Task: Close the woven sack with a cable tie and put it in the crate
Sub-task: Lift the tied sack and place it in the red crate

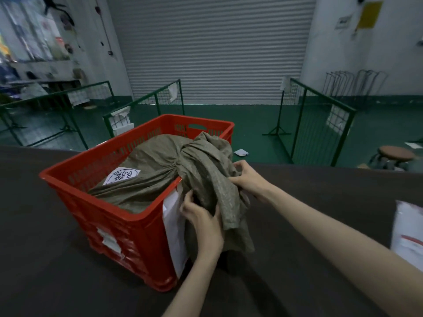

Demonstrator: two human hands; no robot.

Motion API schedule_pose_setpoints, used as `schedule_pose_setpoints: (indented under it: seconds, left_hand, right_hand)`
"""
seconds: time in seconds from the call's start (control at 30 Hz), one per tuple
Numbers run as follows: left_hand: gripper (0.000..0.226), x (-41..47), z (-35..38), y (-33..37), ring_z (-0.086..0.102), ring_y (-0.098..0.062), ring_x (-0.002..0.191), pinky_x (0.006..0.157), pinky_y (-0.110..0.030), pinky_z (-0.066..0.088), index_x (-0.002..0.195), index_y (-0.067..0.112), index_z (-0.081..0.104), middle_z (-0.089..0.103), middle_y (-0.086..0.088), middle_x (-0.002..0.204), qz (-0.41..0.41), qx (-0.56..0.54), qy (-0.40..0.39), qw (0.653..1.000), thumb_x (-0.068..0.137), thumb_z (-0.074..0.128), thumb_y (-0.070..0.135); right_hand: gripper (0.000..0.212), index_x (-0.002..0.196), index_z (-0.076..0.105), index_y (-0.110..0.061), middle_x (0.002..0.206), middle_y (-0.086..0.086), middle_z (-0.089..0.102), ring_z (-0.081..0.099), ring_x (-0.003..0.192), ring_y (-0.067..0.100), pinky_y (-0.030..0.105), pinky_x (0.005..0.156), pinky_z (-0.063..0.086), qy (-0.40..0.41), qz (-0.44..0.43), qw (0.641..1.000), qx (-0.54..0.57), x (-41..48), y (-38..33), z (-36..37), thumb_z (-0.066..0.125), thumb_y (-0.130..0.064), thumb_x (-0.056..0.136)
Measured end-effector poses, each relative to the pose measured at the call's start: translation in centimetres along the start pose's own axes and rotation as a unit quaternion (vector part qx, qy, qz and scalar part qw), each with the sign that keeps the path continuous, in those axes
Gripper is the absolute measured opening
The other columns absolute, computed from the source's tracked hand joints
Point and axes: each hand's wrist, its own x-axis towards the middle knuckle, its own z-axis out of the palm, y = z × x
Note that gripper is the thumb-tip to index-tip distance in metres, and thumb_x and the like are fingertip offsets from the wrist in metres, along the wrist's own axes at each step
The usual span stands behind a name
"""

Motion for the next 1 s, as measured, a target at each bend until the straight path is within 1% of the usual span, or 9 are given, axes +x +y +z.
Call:
schedule_pose_setpoints:
  seconds: [0.1, 0.13, 0.2, 0.27, 0.37, 0.5, 0.6, 0.8, 1.0]
  left_hand:
    - [0.044, 0.8, 0.7, 0.0, 0.046, -0.022, 0.118, 0.059, -0.015, 0.053, 0.142, 0.015, 0.032, 0.035, -0.008, 0.146, -0.175, -0.185, 0.046, 0.966, 0.100, 0.038, 0.027]
    - [0.050, 1.2, 1.2, -0.6, 0.049, -0.019, 0.113, 0.055, -0.014, 0.053, 0.143, 0.019, 0.033, 0.039, -0.004, 0.144, -0.235, -0.253, 0.021, 0.938, 0.099, 0.034, 0.041]
    - [0.070, 1.3, 1.9, -1.3, 0.058, -0.020, 0.113, 0.075, -0.027, 0.059, 0.145, 0.023, 0.033, 0.050, -0.002, 0.139, -0.291, -0.291, -0.113, 0.905, 0.087, 0.040, 0.062]
    - [0.059, 1.8, 2.2, -1.2, 0.061, -0.025, 0.113, 0.096, -0.045, 0.051, 0.138, 0.020, 0.041, 0.060, -0.007, 0.130, -0.233, -0.235, -0.189, 0.925, 0.087, 0.058, 0.042]
    - [0.040, 3.1, 2.5, 0.6, 0.065, -0.027, 0.106, 0.096, -0.051, 0.050, 0.118, 0.010, 0.059, 0.068, -0.010, 0.116, -0.148, -0.198, -0.173, 0.953, 0.081, 0.068, 0.018]
    - [0.032, 4.7, 1.9, 3.4, 0.063, -0.030, 0.101, 0.091, -0.048, 0.051, 0.100, 0.005, 0.062, 0.068, -0.015, 0.107, -0.022, -0.021, -0.129, 0.991, 0.074, 0.066, 0.023]
    - [0.029, 6.6, 0.7, 6.6, 0.060, -0.036, 0.104, 0.088, -0.038, 0.049, 0.102, 0.000, 0.060, 0.066, -0.019, 0.112, 0.107, 0.106, -0.118, 0.982, 0.077, 0.065, 0.013]
    - [0.007, 11.9, -2.7, 11.5, 0.055, -0.046, 0.102, 0.082, -0.047, 0.044, 0.079, 0.004, 0.045, 0.059, -0.030, 0.108, 0.258, 0.376, -0.145, 0.878, 0.079, 0.052, 0.005]
    - [0.010, 17.2, -6.1, 11.6, 0.046, -0.039, 0.104, 0.074, -0.048, 0.046, 0.093, -0.002, 0.053, 0.053, -0.022, 0.109, 0.398, 0.557, -0.111, 0.721, 0.082, 0.052, -0.002]
  right_hand:
    - [0.044, 0.118, 0.038, -0.011, 0.100, 0.008, 0.063, 0.060, 0.078, 0.014, 0.026, 0.065, 0.048, 0.010, -0.030, 0.999, 0.022, -1.0, 0.3, -0.5, 0.065, -0.007, 0.083]
    - [0.041, 0.113, 0.038, -0.013, 0.102, 0.009, 0.064, 0.060, 0.077, 0.014, 0.024, 0.063, 0.048, 0.007, -0.043, 0.999, 0.020, -1.2, 0.4, -0.7, 0.064, -0.006, 0.083]
    - [0.036, 0.105, 0.041, -0.016, 0.108, 0.010, 0.065, 0.062, 0.083, 0.015, 0.023, 0.065, 0.047, 0.009, -0.075, 0.997, -0.017, -1.5, 0.7, -1.0, 0.067, -0.008, 0.081]
    - [0.031, 0.101, 0.051, -0.015, 0.105, 0.006, 0.066, 0.062, 0.091, 0.018, 0.030, 0.075, 0.047, 0.031, -0.120, 0.988, -0.088, -1.6, 1.2, -1.2, 0.071, -0.010, 0.078]
    - [0.021, 0.097, 0.067, -0.018, 0.097, 0.001, 0.070, 0.066, 0.087, 0.016, 0.029, 0.078, 0.050, 0.048, -0.167, 0.975, -0.137, -2.2, 1.4, -1.4, 0.071, -0.010, 0.078]
    - [0.030, 0.103, 0.068, -0.010, 0.085, -0.004, 0.073, 0.069, 0.075, 0.004, 0.019, 0.071, 0.055, 0.014, -0.148, 0.989, 0.017, -2.9, 1.2, -2.2, 0.062, 0.008, 0.080]
    - [0.031, 0.103, 0.068, -0.007, 0.076, -0.007, 0.073, 0.067, 0.065, 0.007, 0.021, 0.067, 0.057, 0.020, -0.114, 0.991, 0.066, -2.8, 1.1, -2.7, 0.054, 0.012, 0.083]
    - [0.026, 0.098, 0.068, -0.006, 0.086, 0.004, 0.071, 0.062, 0.068, 0.011, 0.018, 0.058, 0.049, 0.033, -0.105, 0.993, 0.051, -2.5, 0.3, -2.1, 0.052, 0.009, 0.083]
    - [0.019, 0.090, 0.068, -0.011, 0.080, 0.002, 0.069, 0.059, 0.066, 0.012, 0.019, 0.057, 0.047, 0.068, -0.095, 0.992, 0.039, -1.7, 0.2, -1.5, 0.056, 0.002, 0.083]
